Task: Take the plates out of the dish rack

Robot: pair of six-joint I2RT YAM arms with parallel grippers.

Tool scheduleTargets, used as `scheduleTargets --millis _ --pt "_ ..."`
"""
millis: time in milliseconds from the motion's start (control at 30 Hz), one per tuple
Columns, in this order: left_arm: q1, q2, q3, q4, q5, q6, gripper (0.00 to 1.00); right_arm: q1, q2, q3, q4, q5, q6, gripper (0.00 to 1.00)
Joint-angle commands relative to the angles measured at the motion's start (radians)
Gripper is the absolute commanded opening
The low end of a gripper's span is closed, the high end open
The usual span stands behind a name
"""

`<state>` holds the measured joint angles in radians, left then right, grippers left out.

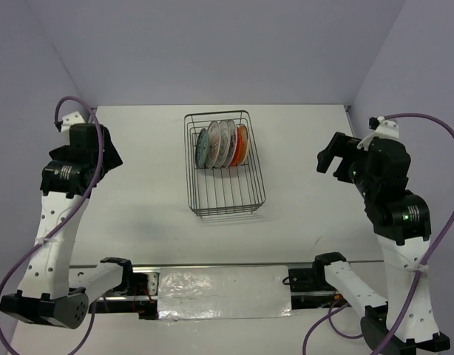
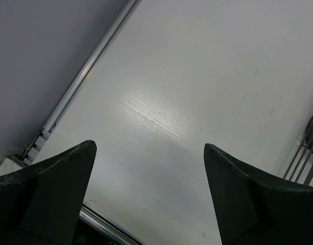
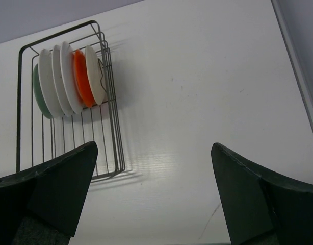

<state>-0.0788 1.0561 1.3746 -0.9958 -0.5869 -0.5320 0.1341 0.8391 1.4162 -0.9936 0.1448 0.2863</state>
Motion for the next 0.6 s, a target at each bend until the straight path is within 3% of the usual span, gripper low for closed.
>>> scheduleTargets --millis 0,167,233,267,367,400,500,533,567 --pt "-0.006 -0.030 0.021 0.005 -0.036 -0.029 1.00 -0.001 0.028 0.035 0.056 -0.039 -0.022 1.00" --pt "-0.006 -0.053 -0.008 0.020 -0.008 -0.031 0.99 0.033 0.102 -0.037 0.264 -0.224 0.079 1.00" --pt "-0.006 -0.054 -0.019 0.029 0.013 -0.034 1.00 0.135 0.194 0.022 0.280 -0.156 0.096 1.00" --pt "-0.006 -0.053 -0.017 0.032 0.034 -0.034 1.00 0.259 0.251 0.062 0.270 -0.016 0.080 1.00" --pt "-0.006 -0.051 -0.006 0.031 0.059 -0.037 1.00 0.344 0.507 0.249 0.224 0.099 0.077 0.99" --pt "-0.006 -0.051 -0.003 0.026 0.065 -0.039 0.99 0.352 0.623 0.329 0.220 0.101 0.074 0.96" --pt "-0.004 -0.057 -0.012 0.016 0.076 -0.040 1.00 0.398 0.806 0.513 0.182 0.172 0.051 0.76" --pt "-0.006 -0.062 -0.026 0.017 0.081 -0.039 1.00 0.407 0.924 0.570 0.144 0.180 0.047 0.64" --pt "-0.006 -0.065 -0.035 0.019 0.085 -0.037 1.00 0.418 0.980 0.620 0.124 0.194 0.044 0.60"
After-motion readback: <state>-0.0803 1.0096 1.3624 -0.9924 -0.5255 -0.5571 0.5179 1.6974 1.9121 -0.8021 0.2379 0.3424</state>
